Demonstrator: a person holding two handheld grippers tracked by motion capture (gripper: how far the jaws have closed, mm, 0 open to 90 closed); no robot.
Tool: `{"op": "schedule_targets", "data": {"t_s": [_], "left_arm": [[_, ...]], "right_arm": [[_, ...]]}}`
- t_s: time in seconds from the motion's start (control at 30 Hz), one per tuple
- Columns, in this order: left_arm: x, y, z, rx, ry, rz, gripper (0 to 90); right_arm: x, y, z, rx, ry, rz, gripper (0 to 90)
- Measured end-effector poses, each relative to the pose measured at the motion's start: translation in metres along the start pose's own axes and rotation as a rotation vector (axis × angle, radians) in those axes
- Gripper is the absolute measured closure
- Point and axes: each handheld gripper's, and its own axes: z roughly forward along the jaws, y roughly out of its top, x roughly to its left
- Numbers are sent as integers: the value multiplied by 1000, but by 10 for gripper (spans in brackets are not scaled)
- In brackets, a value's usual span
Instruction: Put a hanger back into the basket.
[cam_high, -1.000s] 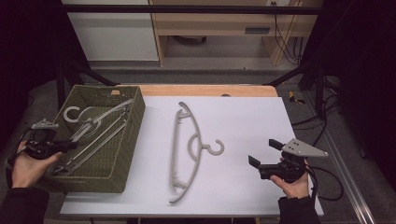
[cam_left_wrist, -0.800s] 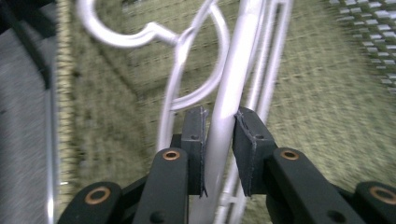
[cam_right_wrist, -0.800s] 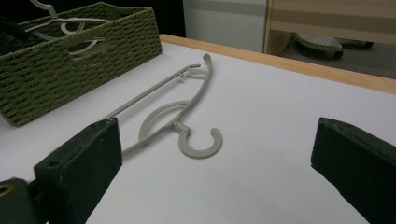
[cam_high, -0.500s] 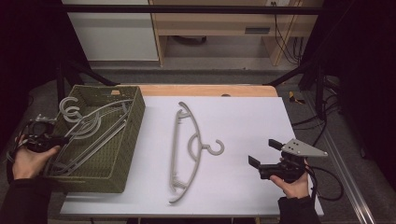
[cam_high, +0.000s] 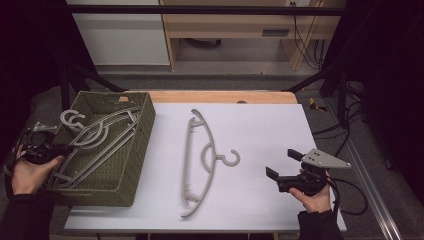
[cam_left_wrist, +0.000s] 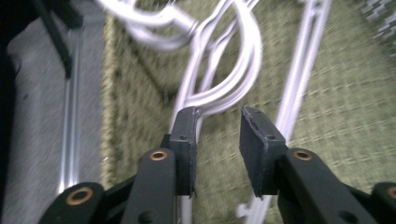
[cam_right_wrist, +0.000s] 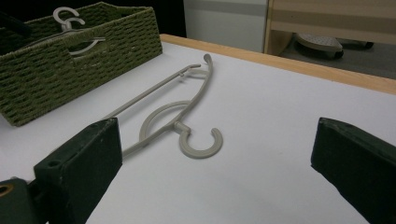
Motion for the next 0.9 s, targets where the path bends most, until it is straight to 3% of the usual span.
{"op": "schedule_targets", "data": {"t_s": [0.13,0.37,0.63,0.9], "left_arm": [[-18,4,-14,-105,-58,21,573],[-56,12,-30,-235,-142,67,464],[-105,21,-38,-318,-204,132,352],[-154,26,-36,-366,-303,164,226]], "right_arm": [[1,0,0,2,0,4,23],[1,0,0,0,1,6,23],[0,0,0,-7,-6,15,23],[0,0,-1,-12,-4,18,23]]}}
